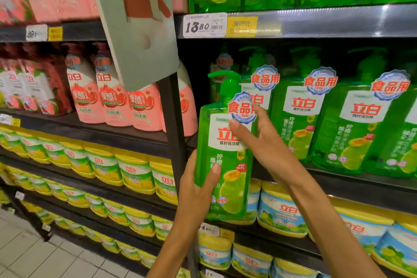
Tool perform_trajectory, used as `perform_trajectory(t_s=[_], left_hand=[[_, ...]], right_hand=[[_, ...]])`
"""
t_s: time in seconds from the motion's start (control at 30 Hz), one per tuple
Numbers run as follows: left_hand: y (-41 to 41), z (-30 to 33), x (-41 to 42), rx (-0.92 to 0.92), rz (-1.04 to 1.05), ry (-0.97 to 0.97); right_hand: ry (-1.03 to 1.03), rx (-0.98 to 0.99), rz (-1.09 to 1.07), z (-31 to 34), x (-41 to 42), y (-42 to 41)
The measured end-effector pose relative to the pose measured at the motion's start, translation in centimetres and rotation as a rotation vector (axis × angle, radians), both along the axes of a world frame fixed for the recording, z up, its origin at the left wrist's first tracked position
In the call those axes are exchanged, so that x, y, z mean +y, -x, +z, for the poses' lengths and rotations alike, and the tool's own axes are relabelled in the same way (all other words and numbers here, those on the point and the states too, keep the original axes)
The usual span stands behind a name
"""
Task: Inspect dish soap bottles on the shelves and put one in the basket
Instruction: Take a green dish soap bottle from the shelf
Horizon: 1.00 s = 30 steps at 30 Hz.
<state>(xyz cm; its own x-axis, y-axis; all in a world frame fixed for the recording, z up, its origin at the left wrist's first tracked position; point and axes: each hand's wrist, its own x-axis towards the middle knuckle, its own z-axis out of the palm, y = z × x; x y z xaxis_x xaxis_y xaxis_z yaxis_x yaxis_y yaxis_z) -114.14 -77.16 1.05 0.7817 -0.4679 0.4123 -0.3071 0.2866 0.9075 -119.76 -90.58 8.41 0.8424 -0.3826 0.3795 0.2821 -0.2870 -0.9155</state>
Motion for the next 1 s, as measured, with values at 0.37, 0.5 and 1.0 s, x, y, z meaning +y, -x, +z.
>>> perform_trajectory(t_s=[0.37, 0.5, 1.0], left_hand=[[-6.1, 1.7, -5.2, -0.066, 0.109, 0.128], [-7.4, 0.9, -5.7, -0.101, 0.148, 0.118], [-10.2, -0.3, -6.3, -0.069, 0.134, 0.123]], right_hand=[[0.080, -0.295, -0.098, 2.8, -1.0, -5.1], [0.045, -0.340, -0.077, 1.8, -0.9, -6.2], [0.382, -0.122, -0.298, -0.1, -1.5, -7.6]])
